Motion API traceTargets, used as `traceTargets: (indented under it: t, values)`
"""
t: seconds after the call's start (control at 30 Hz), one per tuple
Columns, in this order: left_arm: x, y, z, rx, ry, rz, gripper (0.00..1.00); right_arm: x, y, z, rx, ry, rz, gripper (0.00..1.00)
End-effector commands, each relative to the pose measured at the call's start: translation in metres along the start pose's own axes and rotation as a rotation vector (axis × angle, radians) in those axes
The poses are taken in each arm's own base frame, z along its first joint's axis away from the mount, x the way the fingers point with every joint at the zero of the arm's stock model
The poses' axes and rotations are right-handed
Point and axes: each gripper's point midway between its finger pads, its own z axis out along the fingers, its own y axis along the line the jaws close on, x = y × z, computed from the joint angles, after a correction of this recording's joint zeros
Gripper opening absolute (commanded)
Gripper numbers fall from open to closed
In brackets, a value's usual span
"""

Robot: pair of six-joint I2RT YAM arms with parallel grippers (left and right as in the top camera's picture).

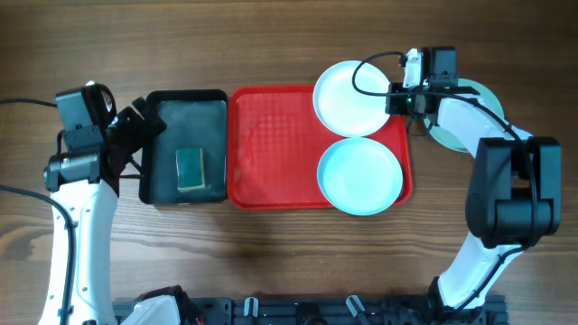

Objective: Clean dirty plates on tray and stack at the side
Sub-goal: 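Grasp the white plate rim with the right gripper and drag it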

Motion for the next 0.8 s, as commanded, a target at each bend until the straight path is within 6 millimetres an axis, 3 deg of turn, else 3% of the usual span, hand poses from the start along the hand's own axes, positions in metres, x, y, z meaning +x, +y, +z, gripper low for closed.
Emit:
traceTargets:
  t: [0.0, 0.17, 0.27, 0.4, 0.53, 0.6, 0.63, 0.7, 0.77]
  values:
    - [-0.003, -0.002, -0.003, 0.012, -0.011, -0.012, 1.00, 0.003, 0.056, -0.014, -0.253, 0.028, 0.039, 0.04]
    - [-0.003, -0.002, -0.003, 0.012, -0.011, -0.012, 1.00, 0.038, 0.136, -0.011, -0.376, 0.148, -0.017, 0.04]
    - [-0.003, -0.002, -0.003, 0.012, -0.011, -0.012, 1.00, 0.059, 0.157, -0.003, -0.297, 0.198, -0.002, 0.04]
    - [-0.003, -0.002, -0.003, 0.012, -0.011, -0.012, 1.00, 0.065, 0.144, 0.004, -0.104, 0.177, -0.005, 0.04]
    - [-0.003, -0.002, -0.003, 0.012, -0.011, -0.012, 1.00, 0.059, 0.139, 0.001, -0.071, 0.156, 0.063, 0.05]
    - [-0.003, -0.001, -0.003, 0.011, -0.011, -0.012, 1.00, 0.054, 0.142, 0.000, -0.079, 0.142, 0.031, 0.19]
    - [-0.003, -0.002, -0.003, 0.012, -0.011, -0.012, 1.00, 0.043, 0.144, -0.007, -0.086, 0.122, -0.030, 0.29]
    - [-0.003, -0.002, -0.003, 0.012, -0.011, -0.012, 1.00, 0.010, 0.139, -0.043, -0.035, 0.063, -0.125, 0.35]
    - [-0.003, -0.002, -0.003, 0.012, -0.011, -0.012, 1.00, 0.001, 0.124, -0.072, 0.032, 0.051, -0.194, 0.45]
